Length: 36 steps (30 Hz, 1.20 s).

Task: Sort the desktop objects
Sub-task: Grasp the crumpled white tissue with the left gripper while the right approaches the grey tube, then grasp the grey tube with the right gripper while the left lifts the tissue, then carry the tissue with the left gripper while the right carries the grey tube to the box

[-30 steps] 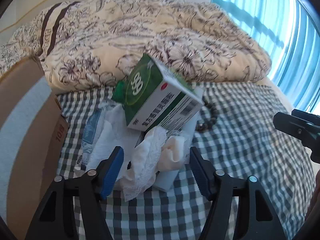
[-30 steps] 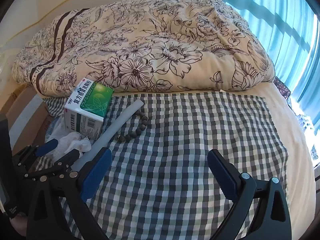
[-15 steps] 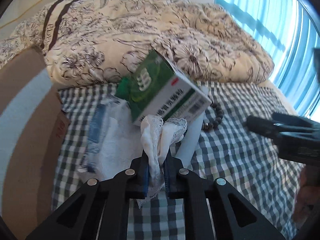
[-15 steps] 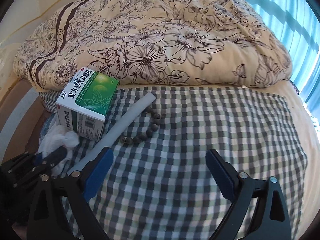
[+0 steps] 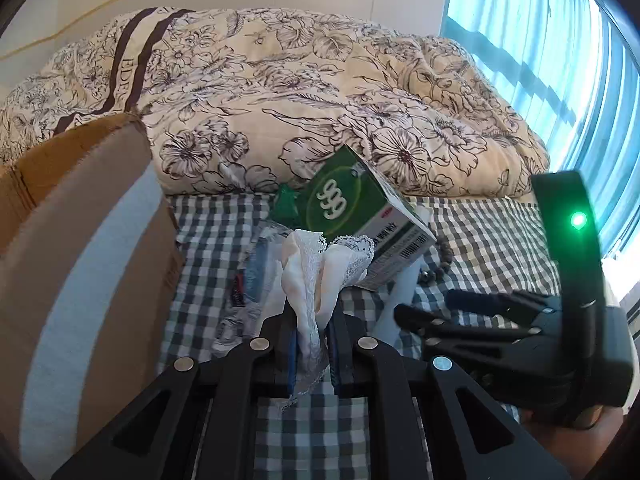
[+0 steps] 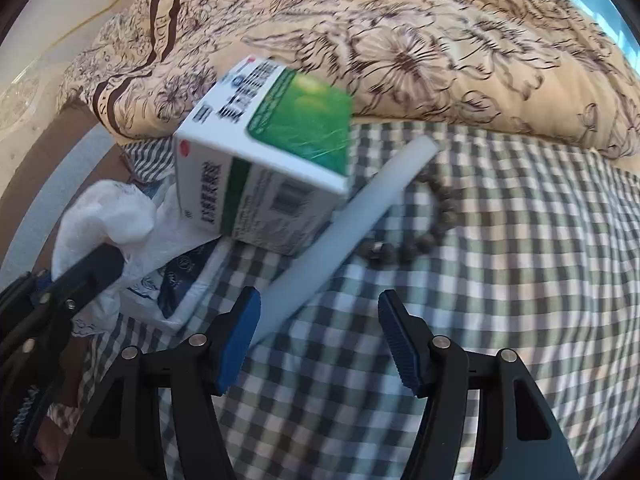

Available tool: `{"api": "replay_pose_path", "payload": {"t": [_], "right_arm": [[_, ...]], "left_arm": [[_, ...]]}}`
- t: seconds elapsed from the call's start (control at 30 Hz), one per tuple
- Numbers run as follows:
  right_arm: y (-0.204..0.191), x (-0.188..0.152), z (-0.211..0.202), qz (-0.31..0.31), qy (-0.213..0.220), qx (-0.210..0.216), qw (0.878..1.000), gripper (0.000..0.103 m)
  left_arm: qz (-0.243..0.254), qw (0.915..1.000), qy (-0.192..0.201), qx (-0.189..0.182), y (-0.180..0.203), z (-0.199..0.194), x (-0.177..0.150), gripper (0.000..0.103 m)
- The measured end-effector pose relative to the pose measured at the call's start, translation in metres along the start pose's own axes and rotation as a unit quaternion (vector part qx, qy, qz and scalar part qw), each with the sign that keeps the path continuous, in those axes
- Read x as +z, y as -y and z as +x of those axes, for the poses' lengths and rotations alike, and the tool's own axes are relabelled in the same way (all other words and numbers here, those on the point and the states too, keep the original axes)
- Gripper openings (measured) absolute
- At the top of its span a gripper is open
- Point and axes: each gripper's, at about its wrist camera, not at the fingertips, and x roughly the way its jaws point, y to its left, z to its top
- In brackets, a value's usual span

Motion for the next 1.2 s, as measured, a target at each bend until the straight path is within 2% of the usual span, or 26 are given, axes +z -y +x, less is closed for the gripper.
{"api": "replay_pose_path", "payload": {"t": [0.1, 0.27, 0.3, 0.37, 0.43, 0.6, 0.67, 0.87, 1.2], "right_arm": [[-0.01, 0.001, 0.007, 0.001, -0.006, 0.008, 1.0, 0.061], [-0.023, 0.003, 0.025, -0.008, -0.017, -0.032, 0.999, 0.058], [-0.025, 0.004, 0.026, -0.009, -0.016, -0.039, 0.999, 0.055], [-0.03, 0.005, 0.027, -0.013, -0.016, -0.051, 0.998, 0.04], [-0.032, 0.005, 0.026, -0.011, -0.015, -0.049, 0.999, 0.03], [-0.026, 0.002, 0.018, 0.007, -0.011, -0.037, 0.999, 0.021], [-0.024, 0.001, 0.012, 0.009, -0.007, -0.034, 0.999, 0.015], [-0.023, -0.005, -0.017, 0.008, 0.01, -0.038, 0.999, 0.014], [-0.025, -0.016, -0.102, 0.006, 0.075, -0.053, 0.996, 0.014]], "left_arm": [[-0.005, 1.0, 0.005, 0.003, -0.006, -0.005, 0.001, 0.012], [-0.01, 0.9999, 0.006, 0.006, -0.015, -0.009, 0.001, 0.012], [-0.011, 0.9999, 0.006, 0.005, -0.016, -0.01, 0.001, 0.012], [-0.012, 0.9999, 0.007, 0.004, -0.017, -0.012, 0.001, 0.012], [-0.012, 0.9999, 0.007, 0.002, -0.017, -0.013, 0.002, 0.012], [-0.012, 0.9999, 0.009, -0.001, -0.015, -0.019, 0.003, 0.012], [-0.01, 0.9999, 0.011, -0.001, -0.013, -0.024, 0.004, 0.012], [-0.005, 0.9997, 0.024, 0.0, -0.007, -0.043, 0.009, 0.012], [0.0, 0.9984, 0.056, -0.003, 0.01, -0.095, 0.02, 0.012]]}}
